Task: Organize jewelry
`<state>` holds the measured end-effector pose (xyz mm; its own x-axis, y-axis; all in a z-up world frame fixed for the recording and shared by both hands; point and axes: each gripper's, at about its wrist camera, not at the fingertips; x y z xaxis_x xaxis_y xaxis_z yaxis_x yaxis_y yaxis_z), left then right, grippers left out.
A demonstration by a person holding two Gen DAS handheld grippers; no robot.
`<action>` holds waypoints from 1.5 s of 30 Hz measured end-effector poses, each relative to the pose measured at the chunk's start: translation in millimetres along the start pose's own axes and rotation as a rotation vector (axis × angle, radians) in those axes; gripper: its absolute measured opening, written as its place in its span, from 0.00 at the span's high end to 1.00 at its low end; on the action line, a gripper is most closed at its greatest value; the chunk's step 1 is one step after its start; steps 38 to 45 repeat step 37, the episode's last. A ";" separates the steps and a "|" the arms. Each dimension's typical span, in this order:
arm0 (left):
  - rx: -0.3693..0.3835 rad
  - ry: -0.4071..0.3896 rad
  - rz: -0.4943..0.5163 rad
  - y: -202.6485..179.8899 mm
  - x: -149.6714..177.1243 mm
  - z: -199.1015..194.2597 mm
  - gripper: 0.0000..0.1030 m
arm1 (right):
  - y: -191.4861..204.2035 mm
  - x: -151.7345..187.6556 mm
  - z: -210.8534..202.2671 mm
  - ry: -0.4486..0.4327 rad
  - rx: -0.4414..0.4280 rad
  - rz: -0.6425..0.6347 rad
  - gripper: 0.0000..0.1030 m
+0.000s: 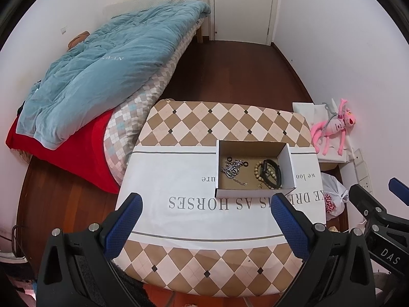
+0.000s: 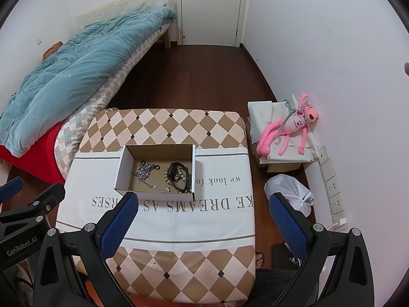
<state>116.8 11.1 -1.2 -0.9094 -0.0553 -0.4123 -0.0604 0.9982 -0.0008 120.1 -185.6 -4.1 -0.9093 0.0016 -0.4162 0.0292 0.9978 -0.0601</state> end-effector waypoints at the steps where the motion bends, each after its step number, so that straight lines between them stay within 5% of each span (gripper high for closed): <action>1: 0.000 0.002 0.002 -0.2 0.1 0.2 0.01 | -0.2 -0.2 0.3 0.000 0.002 -0.001 0.00; 45: 0.008 -0.009 0.015 -1.3 -1.8 -2.9 0.01 | -2.2 -0.5 0.9 0.002 0.010 0.001 0.00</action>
Point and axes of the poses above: each gripper's, at about its wrist camera, not at the fingertips, and z roughly the way its jaws point, y to its left, x to its underside, and after that the axes turned 6 degrees about y, right-handed
